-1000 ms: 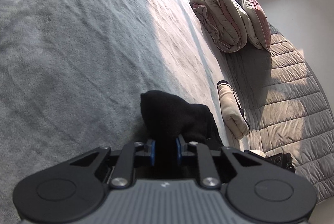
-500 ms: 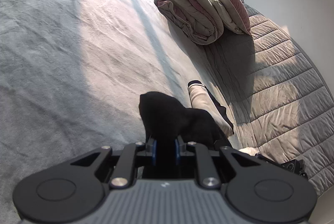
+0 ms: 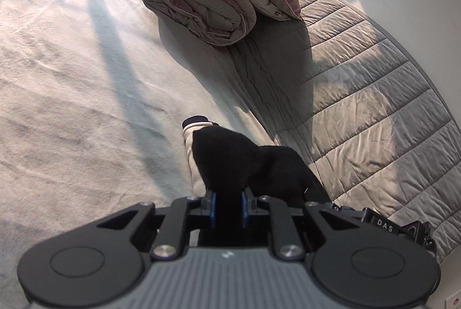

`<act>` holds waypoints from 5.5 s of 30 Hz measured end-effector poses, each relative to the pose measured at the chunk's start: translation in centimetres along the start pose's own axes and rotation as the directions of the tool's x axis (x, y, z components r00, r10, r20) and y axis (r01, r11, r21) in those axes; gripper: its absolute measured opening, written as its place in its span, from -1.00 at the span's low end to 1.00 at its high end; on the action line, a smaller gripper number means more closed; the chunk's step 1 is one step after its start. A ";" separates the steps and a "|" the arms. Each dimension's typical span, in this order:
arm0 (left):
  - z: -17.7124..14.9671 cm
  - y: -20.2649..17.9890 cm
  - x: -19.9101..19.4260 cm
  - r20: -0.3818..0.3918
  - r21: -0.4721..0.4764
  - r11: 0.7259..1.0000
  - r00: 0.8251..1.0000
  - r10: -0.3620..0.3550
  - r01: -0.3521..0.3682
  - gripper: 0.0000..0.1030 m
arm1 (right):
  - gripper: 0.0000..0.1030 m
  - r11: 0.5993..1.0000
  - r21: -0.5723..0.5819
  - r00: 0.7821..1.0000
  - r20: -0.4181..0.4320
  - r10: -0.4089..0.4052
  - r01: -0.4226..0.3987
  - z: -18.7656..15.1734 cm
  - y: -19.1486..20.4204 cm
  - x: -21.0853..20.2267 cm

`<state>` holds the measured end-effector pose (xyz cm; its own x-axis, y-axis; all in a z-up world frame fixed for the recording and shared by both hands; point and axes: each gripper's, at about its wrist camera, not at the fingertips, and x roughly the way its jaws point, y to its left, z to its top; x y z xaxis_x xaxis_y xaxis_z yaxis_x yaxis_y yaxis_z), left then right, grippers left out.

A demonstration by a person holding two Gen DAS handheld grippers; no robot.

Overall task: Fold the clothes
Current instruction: 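Carry the black bundle with both grippers onto the folded beige garment, then lower the black bundle onto the beige garment and align it with both grippers, then open both grippers and withdraw them from the stacked clothes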

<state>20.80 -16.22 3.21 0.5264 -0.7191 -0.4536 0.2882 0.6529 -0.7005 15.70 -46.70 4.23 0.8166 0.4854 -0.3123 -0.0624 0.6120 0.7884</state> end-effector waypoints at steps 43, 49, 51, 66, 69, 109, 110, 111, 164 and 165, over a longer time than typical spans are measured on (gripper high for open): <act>3.4 -2.5 22.2 0.209 0.386 0.889 0.962 0.173 -0.244 -0.44 | -0.66 0.832 -0.369 0.895 0.334 -0.297 0.414 6.6 -9.2 7.9; 1.9 -1.5 23.1 0.226 0.410 0.871 0.955 0.190 -0.270 -0.41 | -0.78 0.817 -0.361 0.884 0.310 -0.350 0.450 6.0 -12.1 9.4; 2.1 -1.7 22.4 0.221 0.394 0.879 0.956 0.192 -0.268 -0.39 | -0.77 0.821 -0.362 0.888 0.307 -0.342 0.441 6.1 -11.7 9.0; -0.6 0.0 16.3 -0.049 0.111 0.988 0.992 0.116 -0.110 -0.23 | -0.05 0.964 0.065 0.953 0.143 -0.265 0.259 4.3 -10.6 -0.6; -0.6 0.4 16.2 -0.059 0.049 0.993 0.992 0.108 -0.105 -0.29 | -0.05 0.962 0.158 0.966 0.100 -0.238 0.221 3.3 -11.2 -0.6; 0.1 -1.4 21.9 0.273 0.403 0.880 0.951 0.148 -0.253 -0.16 | -0.38 0.811 -0.280 0.832 0.396 -0.389 0.513 2.6 -11.3 5.8; 0.3 -1.7 21.6 0.270 0.397 0.880 0.949 0.160 -0.262 -0.10 | -0.38 0.806 -0.289 0.831 0.395 -0.392 0.517 2.7 -10.9 5.7; 0.4 -2.0 21.3 0.267 0.391 0.880 0.948 0.172 -0.270 -0.01 | -0.37 0.802 -0.295 0.830 0.394 -0.393 0.520 2.8 -10.6 5.6; -9.0 -11.4 -0.2 -0.014 0.485 0.732 0.832 0.554 -0.479 0.99 | 1.00 0.746 -0.200 0.771 0.216 -0.599 0.635 -5.9 5.7 -8.2; -8.9 -11.4 -0.2 -0.013 0.486 0.730 0.832 0.555 -0.480 0.99 | 1.00 0.746 -0.195 0.770 0.210 -0.602 0.636 -5.9 5.6 -8.1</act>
<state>10.25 -25.66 6.37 0.5872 -0.2386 -0.7735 0.3464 0.9377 -0.0263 5.37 -43.53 8.11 0.7870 -0.1255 -0.6041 0.3612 0.8875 0.2862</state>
